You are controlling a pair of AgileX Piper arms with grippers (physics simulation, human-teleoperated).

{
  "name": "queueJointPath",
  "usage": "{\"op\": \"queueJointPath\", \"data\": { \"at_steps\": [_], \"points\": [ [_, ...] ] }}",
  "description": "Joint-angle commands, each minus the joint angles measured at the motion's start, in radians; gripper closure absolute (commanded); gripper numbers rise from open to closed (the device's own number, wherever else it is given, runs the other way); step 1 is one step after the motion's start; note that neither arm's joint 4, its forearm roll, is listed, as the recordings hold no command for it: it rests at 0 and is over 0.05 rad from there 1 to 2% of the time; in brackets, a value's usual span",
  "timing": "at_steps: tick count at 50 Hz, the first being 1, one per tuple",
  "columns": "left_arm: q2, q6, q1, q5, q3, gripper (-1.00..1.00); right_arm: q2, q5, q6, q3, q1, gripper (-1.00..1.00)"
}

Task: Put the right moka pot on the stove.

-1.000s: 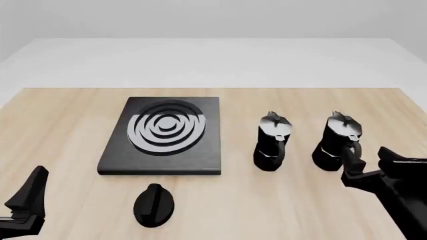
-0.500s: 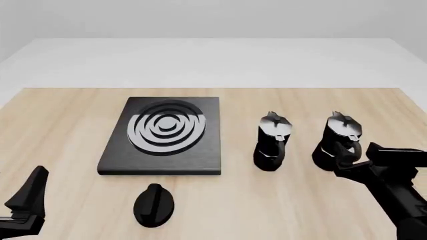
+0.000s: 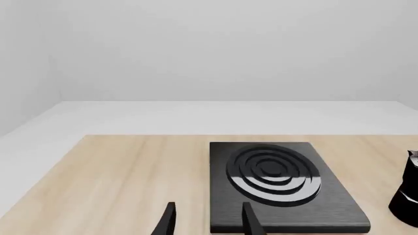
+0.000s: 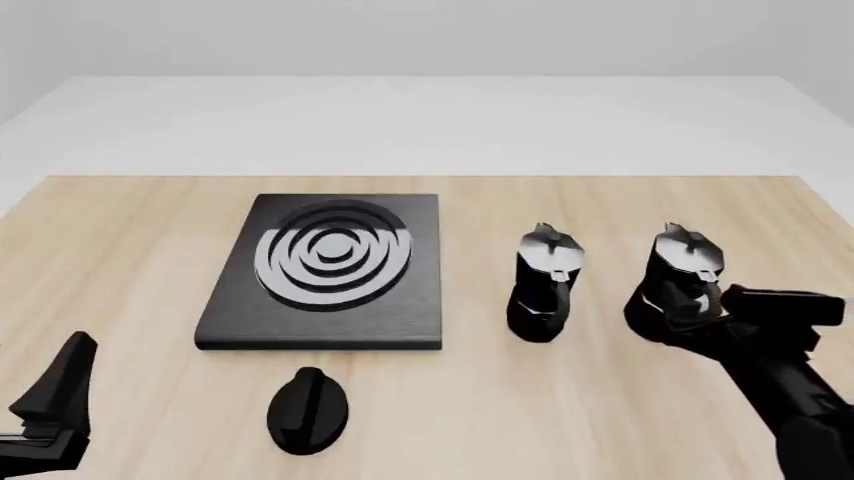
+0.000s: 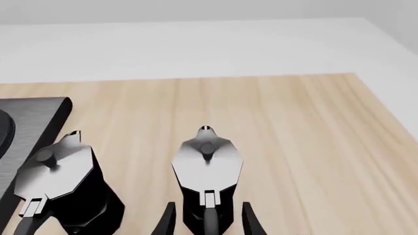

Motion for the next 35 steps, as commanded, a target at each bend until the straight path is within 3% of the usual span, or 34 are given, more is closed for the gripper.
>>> {"op": "queueJointPath", "data": {
  "at_steps": [1, 9, 10, 17, 28, 35],
  "points": [
    [0.000, 0.000, 0.000, 0.000, 0.000, -1.00, 0.081, -0.052, 0.006, -0.010, -0.008, -1.00],
    [0.000, 0.000, 0.000, 0.000, 0.000, -1.00, 0.092, -0.056, -0.005, -0.017, -0.009, -1.00],
    [0.000, 0.000, 0.000, 0.000, 0.000, -1.00, 0.089, -0.062, -0.003, -0.013, -0.010, 1.00],
    [0.000, 0.000, 0.000, 0.000, 0.000, -1.00, 0.073, -0.049, -0.013, -0.015, -0.002, 1.00],
    [0.000, 0.000, 0.000, 0.000, 0.000, -1.00, -0.087, 0.072, -0.054, -0.011, 0.027, 1.00],
    [0.000, 0.000, 0.000, 0.000, 0.000, -1.00, -0.244, 0.205, -0.077, -0.021, 0.051, 1.00]
  ]
}}
